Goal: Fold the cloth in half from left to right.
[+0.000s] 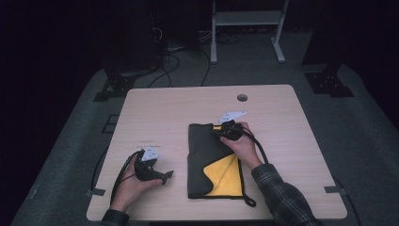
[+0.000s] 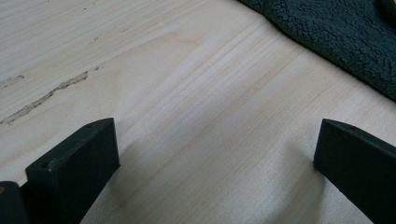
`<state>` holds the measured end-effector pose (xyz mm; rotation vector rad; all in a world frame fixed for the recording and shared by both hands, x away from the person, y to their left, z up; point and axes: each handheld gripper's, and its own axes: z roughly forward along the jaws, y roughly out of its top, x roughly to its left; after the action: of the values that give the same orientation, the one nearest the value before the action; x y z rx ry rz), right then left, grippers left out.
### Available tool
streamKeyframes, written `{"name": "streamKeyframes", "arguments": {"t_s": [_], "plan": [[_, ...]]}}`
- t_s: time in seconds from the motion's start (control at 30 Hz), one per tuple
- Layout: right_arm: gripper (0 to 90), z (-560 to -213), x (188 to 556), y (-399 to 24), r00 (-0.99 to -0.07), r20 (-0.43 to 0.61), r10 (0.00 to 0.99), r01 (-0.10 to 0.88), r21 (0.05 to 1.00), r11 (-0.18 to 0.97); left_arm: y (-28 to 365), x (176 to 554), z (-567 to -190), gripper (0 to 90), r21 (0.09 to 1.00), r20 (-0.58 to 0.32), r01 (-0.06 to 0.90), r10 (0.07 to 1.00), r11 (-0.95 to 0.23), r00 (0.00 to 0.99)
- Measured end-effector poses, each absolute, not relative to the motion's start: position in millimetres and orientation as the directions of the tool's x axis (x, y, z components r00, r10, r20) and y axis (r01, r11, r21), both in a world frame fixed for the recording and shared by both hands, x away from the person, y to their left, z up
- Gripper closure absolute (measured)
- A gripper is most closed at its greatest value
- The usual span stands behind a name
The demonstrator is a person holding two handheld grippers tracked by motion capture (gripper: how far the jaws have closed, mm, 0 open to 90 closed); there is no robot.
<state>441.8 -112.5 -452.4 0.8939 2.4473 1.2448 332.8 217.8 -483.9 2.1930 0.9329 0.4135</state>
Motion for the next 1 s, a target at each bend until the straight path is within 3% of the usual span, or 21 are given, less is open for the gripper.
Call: {"name": "streamKeyframes", "arguments": {"t_s": [0.43, 0.77, 0.93, 1.0], "plan": [[86.5, -449, 470, -159, -0.654, 0.062, 0.754, 0.486, 0.798, 0.356, 218, 333, -484, 0.0, 0.715, 0.016, 0.499, 0.725, -0.489, 0.688], [85.9, -474, 487, -170, -0.604, 0.052, 0.795, 0.549, 0.751, 0.368, 218, 333, -484, 0.0, 0.715, 0.016, 0.499, 0.725, -0.489, 0.688], [68.4, -470, 488, -176, -0.588, 0.057, 0.807, 0.541, 0.769, 0.34, 218, 333, -484, 0.0, 0.715, 0.016, 0.499, 0.725, -0.489, 0.688], [65.9, -466, 486, -180, -0.59, 0.061, 0.805, 0.533, 0.779, 0.332, 218, 333, -484, 0.0, 0.715, 0.016, 0.499, 0.725, -0.489, 0.688]]}}
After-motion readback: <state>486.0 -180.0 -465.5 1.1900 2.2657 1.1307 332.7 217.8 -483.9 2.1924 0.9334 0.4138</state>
